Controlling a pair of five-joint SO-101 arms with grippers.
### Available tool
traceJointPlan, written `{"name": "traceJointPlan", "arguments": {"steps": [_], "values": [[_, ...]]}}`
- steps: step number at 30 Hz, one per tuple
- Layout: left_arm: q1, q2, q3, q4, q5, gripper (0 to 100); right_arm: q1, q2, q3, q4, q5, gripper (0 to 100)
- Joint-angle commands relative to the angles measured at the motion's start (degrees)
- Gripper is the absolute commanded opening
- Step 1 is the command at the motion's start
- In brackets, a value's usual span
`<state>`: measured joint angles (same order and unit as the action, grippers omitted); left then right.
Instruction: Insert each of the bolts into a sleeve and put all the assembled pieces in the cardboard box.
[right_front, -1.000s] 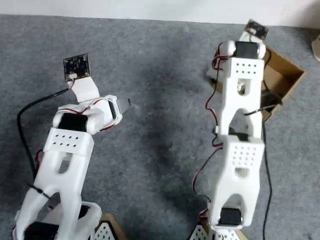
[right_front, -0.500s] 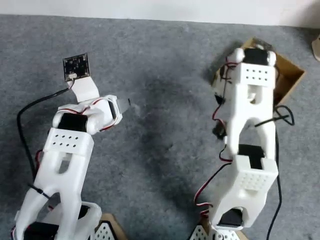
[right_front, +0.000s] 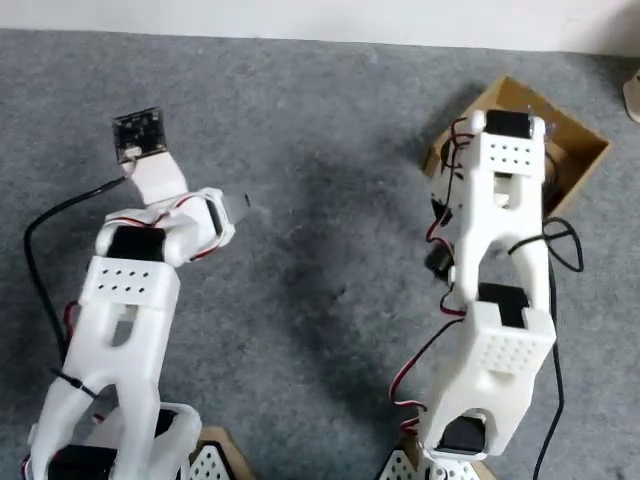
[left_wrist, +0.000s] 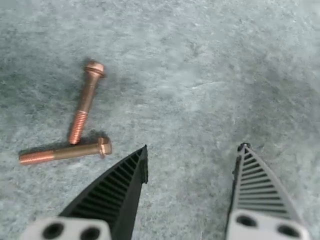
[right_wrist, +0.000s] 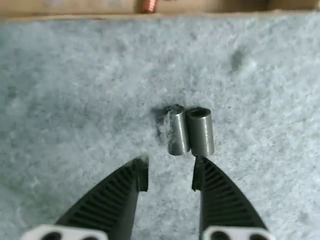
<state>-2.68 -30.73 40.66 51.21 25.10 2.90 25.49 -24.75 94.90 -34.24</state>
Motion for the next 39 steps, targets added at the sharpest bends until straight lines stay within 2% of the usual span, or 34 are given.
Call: {"name": "traceJointPlan", "arguments": {"steps": [1,17,27,33,39], "values": [[-0.8,-0.3,-0.7,-0.3,0.6,27,-1.3,1.5,-0.5,-0.9,-3.8,13.4],[-0.4,-0.2,1.0,-3.3,0.7,27,0.0,8.6,-0.3,-0.7,-5.5,13.4],[-0.7,-0.2,0.9,-3.3,1.8,9,1.6,15.3,-0.8,-0.6,-5.0,13.4],[-0.7,-0.2,0.9,-3.3,1.8,8,1.5,16.6,-0.8,-0.7,-4.9,13.4],[-0.7,-0.2,1.0,-3.3,1.8,8,1.4,16.7,-0.5,-1.5,-1.2,13.4]]}}
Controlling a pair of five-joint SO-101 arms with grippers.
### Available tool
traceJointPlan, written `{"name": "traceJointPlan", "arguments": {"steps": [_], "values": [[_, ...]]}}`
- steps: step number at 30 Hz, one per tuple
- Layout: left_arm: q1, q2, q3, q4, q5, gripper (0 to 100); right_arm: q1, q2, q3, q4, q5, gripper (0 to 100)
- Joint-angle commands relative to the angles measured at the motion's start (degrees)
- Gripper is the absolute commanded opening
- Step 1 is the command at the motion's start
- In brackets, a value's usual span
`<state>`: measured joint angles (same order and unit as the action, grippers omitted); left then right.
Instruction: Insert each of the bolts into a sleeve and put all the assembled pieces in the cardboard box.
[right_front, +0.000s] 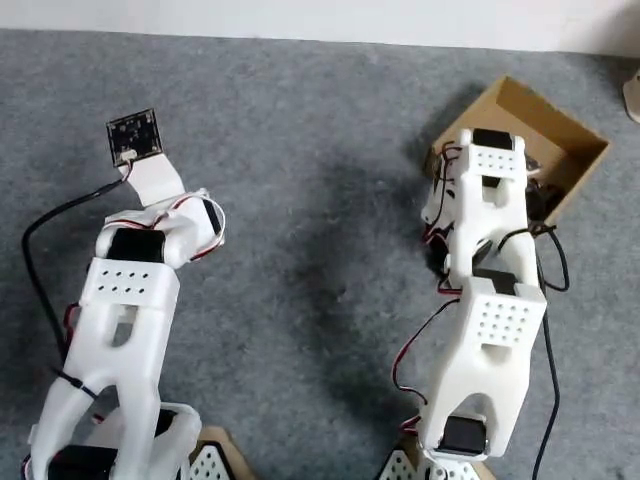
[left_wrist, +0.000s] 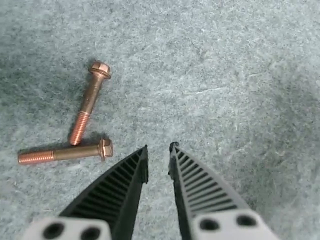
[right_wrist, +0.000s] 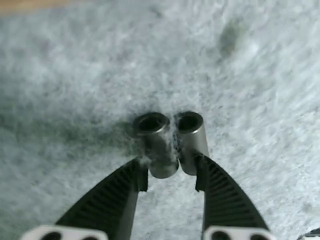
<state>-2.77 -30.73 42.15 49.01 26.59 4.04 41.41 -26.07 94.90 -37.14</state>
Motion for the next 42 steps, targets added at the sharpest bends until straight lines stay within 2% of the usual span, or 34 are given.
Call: {"name": "traceJointPlan", "arguments": {"steps": [1,5,17,21,26,36,39,42], "values": [[-0.7,-0.2,-0.5,-1.1,0.4,8,0.2,0.8,0.8,-2.9,1.8,13.4],[-0.7,-0.2,-0.5,-1.1,0.4,8,0.3,2.1,2.4,-7.9,1.8,13.4],[-0.7,-0.2,-0.5,-1.1,0.4,8,-1.7,8.0,-3.4,-0.1,2.5,13.4],[-0.7,-0.2,-0.5,-1.1,0.4,8,-2.6,8.0,-4.6,0.0,9.9,13.2],[-0.7,-0.2,-0.5,-1.2,0.3,8,-4.7,8.0,-5.1,-1.4,10.5,13.1],[-0.6,-0.2,-0.5,-1.3,0.3,8,-4.4,7.7,-5.0,-1.9,10.5,13.1],[-0.7,-0.1,0.2,-3.8,0.3,8,-4.4,7.5,-5.3,0.7,10.5,13.1],[-0.7,-0.2,3.7,-10.1,0.3,8,-4.4,7.3,-9.3,3.3,10.5,13.1]]}}
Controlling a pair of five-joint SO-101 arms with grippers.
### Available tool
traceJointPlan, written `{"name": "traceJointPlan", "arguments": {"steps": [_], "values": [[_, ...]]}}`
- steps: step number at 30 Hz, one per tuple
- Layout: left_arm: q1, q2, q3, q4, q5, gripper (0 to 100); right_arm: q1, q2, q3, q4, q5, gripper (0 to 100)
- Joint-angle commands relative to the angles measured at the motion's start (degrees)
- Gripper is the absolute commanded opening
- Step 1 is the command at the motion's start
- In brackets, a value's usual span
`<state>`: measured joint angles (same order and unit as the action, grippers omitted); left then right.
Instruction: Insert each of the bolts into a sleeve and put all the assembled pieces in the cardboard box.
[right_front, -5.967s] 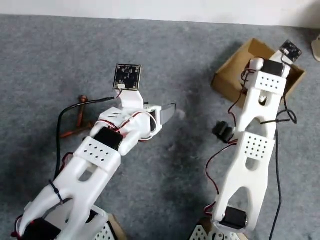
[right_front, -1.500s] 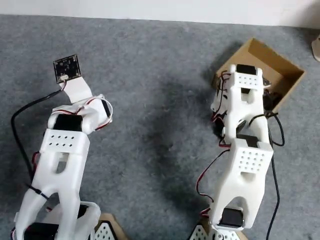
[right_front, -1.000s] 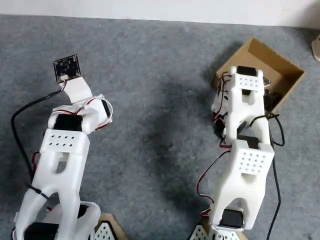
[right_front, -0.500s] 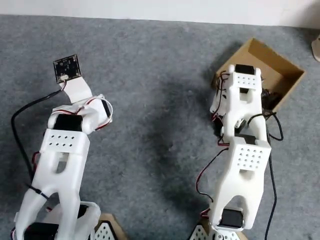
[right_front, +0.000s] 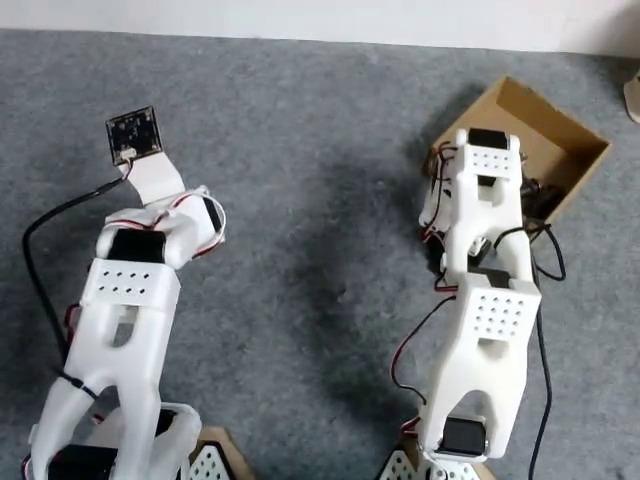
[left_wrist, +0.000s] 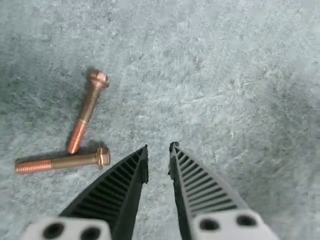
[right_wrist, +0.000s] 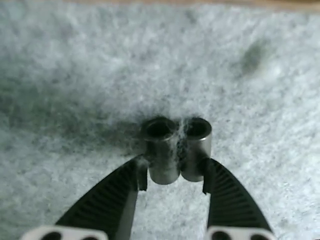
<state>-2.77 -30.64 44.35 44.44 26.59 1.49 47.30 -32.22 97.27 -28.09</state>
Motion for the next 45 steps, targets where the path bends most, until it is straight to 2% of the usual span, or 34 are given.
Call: {"name": "traceJointPlan", "arguments": {"steps": [1,5,19,31,39,45], "values": [[-0.7,-0.3,2.9,-7.9,0.3,8,-1.9,1.3,-4.4,2.2,1.4,13.1],[-0.7,-0.4,5.5,-12.9,0.3,8,-2.0,1.1,-7.6,3.3,1.4,13.1],[-0.7,-0.5,5.7,-13.0,0.3,8,-2.6,0.6,-14.8,3.2,1.4,13.1],[-0.7,-0.4,5.7,-13.2,0.3,8,-2.2,1.5,-13.3,1.7,1.3,13.1],[-0.7,-0.4,5.7,-13.3,0.3,8,0.8,9.9,-11.6,1.5,1.1,13.1],[-0.7,-0.4,5.7,-13.1,0.3,8,1.6,7.3,-17.1,3.6,1.1,13.1]]}}
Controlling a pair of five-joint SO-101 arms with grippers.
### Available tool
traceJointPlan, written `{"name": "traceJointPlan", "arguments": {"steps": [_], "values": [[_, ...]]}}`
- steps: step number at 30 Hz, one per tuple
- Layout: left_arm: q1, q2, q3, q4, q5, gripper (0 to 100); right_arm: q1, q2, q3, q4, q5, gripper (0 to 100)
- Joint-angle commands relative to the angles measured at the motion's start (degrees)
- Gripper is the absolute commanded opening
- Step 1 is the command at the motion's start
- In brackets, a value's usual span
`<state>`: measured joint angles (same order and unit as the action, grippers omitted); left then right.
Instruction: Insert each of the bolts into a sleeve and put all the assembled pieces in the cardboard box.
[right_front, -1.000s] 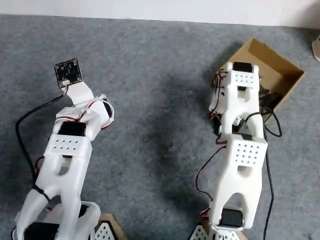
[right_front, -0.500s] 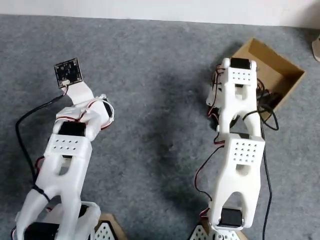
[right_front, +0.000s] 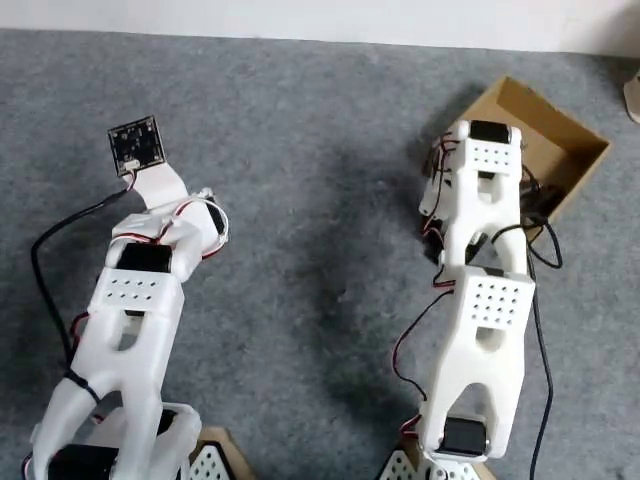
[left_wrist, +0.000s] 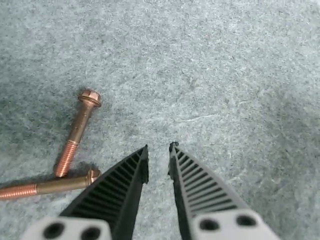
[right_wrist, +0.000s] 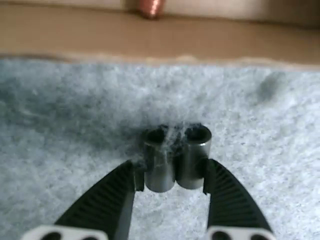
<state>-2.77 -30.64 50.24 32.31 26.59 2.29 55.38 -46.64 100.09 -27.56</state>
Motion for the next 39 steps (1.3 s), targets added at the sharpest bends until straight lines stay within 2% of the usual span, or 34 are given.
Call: {"name": "traceJointPlan", "arguments": {"steps": [1,14,23,32,39], "values": [[-0.7,-0.4,-0.2,-1.0,0.3,8,0.7,-1.8,-3.2,0.7,0.5,13.1],[-0.7,-0.4,-0.2,-1.0,0.3,8,0.7,-12.0,-3.6,0.7,0.5,13.1],[-0.7,-0.4,-0.2,-1.0,0.3,8,0.6,-12.4,-3.6,0.7,0.5,13.1],[-0.7,-0.4,-0.2,-0.9,0.2,8,-3.6,-12.3,-3.7,0.7,0.5,13.1],[-0.7,-0.4,-0.2,-0.9,0.2,8,-3.6,-12.1,-3.6,0.7,0.4,13.1]]}}
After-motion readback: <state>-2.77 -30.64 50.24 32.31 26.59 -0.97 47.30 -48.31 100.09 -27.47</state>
